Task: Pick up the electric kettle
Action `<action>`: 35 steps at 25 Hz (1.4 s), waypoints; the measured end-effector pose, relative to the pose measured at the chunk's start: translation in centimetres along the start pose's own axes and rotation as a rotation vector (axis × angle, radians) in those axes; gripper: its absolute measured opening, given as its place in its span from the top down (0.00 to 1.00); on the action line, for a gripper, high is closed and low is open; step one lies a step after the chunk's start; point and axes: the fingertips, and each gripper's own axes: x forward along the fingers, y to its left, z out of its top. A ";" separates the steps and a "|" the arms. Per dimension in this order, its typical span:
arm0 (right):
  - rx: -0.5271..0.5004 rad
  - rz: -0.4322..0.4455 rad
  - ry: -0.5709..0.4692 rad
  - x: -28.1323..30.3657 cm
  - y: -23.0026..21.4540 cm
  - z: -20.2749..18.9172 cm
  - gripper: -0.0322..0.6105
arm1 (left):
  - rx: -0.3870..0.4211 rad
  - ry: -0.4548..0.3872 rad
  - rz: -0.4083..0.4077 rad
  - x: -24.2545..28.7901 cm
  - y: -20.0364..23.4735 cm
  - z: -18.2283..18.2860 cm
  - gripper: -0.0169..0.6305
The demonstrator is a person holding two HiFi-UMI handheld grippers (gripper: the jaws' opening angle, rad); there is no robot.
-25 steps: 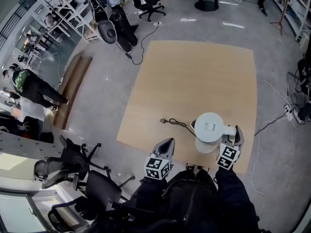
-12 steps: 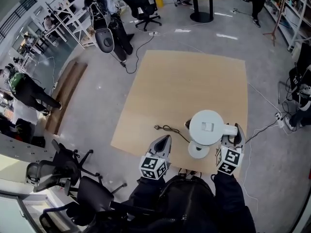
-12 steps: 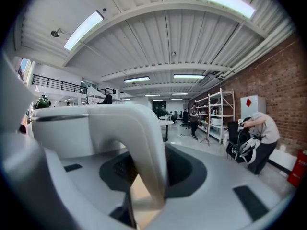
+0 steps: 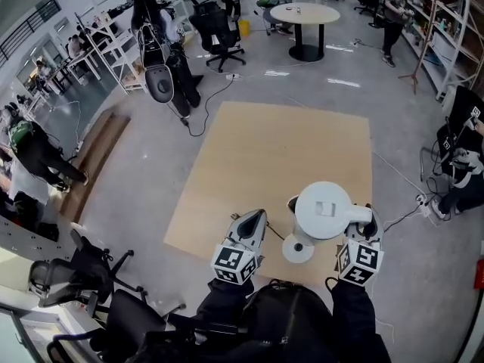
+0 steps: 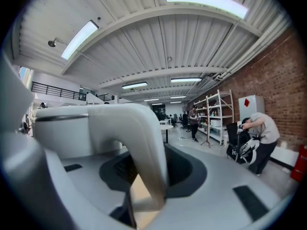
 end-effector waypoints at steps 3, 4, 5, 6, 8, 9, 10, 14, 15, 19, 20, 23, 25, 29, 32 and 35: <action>0.009 0.001 -0.012 -0.2 -0.1 0.6 0.74 | 0.000 -0.010 -0.005 0.4 0.0 0.4 0.98; 0.014 0.002 -0.014 -0.3 -0.3 0.7 0.74 | 0.001 -0.014 -0.007 0.5 -0.1 0.6 0.98; 0.017 0.003 -0.016 -0.4 -0.4 0.9 0.74 | 0.003 -0.018 -0.011 0.7 -0.2 0.8 0.98; 0.015 0.002 -0.019 -0.6 -0.6 1.1 0.74 | 0.004 -0.021 -0.016 0.9 -0.4 1.0 0.98; 0.006 -0.003 -0.028 -0.9 -0.8 1.4 0.74 | 0.010 -0.029 -0.030 1.3 -0.9 1.3 0.98; 0.003 -0.004 -0.034 -1.0 -0.9 1.6 0.74 | 0.012 -0.032 -0.036 1.5 -1.0 1.4 0.98; 0.002 -0.004 -0.038 -1.1 -0.9 1.8 0.74 | 0.015 -0.035 -0.041 1.6 -1.2 1.5 0.98; 0.010 0.002 -0.047 -1.6 -1.2 2.3 0.74 | 0.018 -0.037 -0.054 1.9 -1.8 1.8 0.98; 0.010 0.003 -0.049 -1.7 -1.2 2.4 0.74 | 0.017 -0.038 -0.056 1.9 -1.8 1.8 0.98; 0.001 0.004 -0.060 -2.4 -1.3 2.8 0.74 | 0.013 -0.039 -0.064 1.9 -2.2 1.8 0.98; 0.000 0.005 -0.063 -2.5 -1.4 3.0 0.74 | 0.013 -0.039 -0.066 1.9 -2.3 1.9 0.98; 0.004 0.005 -0.067 -2.7 -1.7 3.2 0.74 | 0.011 -0.038 -0.071 2.1 -2.6 1.9 0.98; 0.008 0.005 -0.068 -2.9 -1.8 3.3 0.74 | 0.009 -0.036 -0.073 2.1 -2.8 1.9 0.98; 0.013 0.008 -0.072 -3.0 -1.8 3.3 0.74 | 0.010 -0.035 -0.076 2.0 -2.9 1.9 0.98; 0.017 0.010 -0.071 -3.1 -1.9 3.1 0.74 | 0.012 -0.032 -0.078 2.0 -3.1 1.7 0.98; 0.015 0.011 -0.071 -3.2 -1.9 2.9 0.74 | 0.015 -0.031 -0.078 1.8 -3.2 1.7 0.98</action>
